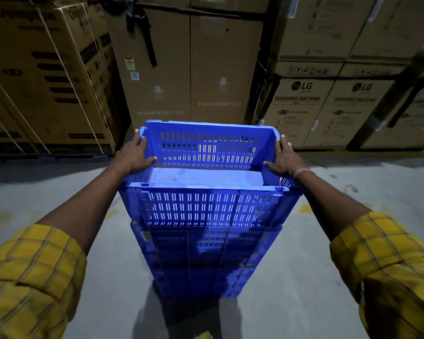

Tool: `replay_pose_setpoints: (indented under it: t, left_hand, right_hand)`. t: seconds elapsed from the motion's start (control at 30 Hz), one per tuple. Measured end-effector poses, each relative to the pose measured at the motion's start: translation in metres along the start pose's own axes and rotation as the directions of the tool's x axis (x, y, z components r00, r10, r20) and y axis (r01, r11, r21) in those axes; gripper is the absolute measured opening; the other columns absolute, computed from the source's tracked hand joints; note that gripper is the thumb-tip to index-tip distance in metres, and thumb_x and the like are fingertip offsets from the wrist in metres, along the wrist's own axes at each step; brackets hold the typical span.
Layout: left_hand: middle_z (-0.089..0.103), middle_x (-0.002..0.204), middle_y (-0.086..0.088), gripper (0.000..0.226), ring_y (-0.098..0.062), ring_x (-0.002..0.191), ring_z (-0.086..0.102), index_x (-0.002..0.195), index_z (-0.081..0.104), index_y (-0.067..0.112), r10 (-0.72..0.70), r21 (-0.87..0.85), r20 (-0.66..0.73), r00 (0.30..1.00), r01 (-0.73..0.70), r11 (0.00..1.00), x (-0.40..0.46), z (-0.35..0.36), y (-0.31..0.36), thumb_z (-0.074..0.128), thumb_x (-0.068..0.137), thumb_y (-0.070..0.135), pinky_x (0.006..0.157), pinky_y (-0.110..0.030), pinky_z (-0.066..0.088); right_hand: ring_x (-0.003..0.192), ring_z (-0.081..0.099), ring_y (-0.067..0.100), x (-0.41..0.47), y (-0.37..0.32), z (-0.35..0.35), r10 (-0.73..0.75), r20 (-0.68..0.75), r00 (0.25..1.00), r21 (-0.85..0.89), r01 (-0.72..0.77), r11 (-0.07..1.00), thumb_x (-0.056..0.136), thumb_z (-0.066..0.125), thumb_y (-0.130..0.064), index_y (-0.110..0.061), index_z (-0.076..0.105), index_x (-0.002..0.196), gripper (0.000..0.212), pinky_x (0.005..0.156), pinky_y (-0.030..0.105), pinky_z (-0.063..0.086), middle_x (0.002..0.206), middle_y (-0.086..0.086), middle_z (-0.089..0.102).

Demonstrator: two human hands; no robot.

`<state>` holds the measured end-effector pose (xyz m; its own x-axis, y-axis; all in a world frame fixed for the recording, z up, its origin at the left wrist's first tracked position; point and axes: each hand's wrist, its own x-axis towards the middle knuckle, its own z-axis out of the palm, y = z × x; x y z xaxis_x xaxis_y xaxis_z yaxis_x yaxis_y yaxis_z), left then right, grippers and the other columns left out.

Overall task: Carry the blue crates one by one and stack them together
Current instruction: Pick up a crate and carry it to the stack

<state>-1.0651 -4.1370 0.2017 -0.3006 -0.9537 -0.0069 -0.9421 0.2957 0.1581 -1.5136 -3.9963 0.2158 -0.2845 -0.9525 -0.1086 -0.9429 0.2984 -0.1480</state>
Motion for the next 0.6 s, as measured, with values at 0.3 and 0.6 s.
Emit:
replay_pose_setpoints:
  t: [0.3, 0.6]
  left_hand:
    - [-0.015, 0.168, -0.006, 0.098, -0.038, 0.151, 0.017, 0.161, 0.003, 0.016, -0.045, 0.052, 0.056, 0.997, 0.042, 0.998, -0.009, -0.009, 0.009, 0.057, 0.092, 0.061, 0.115, -0.057, 0.031]
    - [-0.017, 0.168, -0.006, 0.1, -0.031, 0.155, 0.002, 0.161, 0.0, 0.016, -0.041, 0.121, 0.052, 0.998, 0.034, 0.992, -0.013, -0.006, 0.013, 0.057, 0.092, 0.061, 0.117, -0.055, 0.026]
  right_hand:
    - [0.152, -0.008, 0.035, -0.004, -0.005, -0.004, 0.041, 0.034, 0.999, -0.033, -0.04, 0.999, 0.09, 0.062, -0.051, -0.009, -0.009, 0.157, 0.107, 0.121, 0.046, 0.019, 0.165, 0.008, -0.02]
    - [0.152, -0.016, 0.032, 0.003, -0.005, 0.004, -0.011, -0.045, 0.999, -0.173, 0.003, 0.985, 0.086, 0.05, -0.073, -0.011, -0.003, 0.158, 0.109, 0.119, 0.054, 0.018, 0.165, 0.012, -0.016]
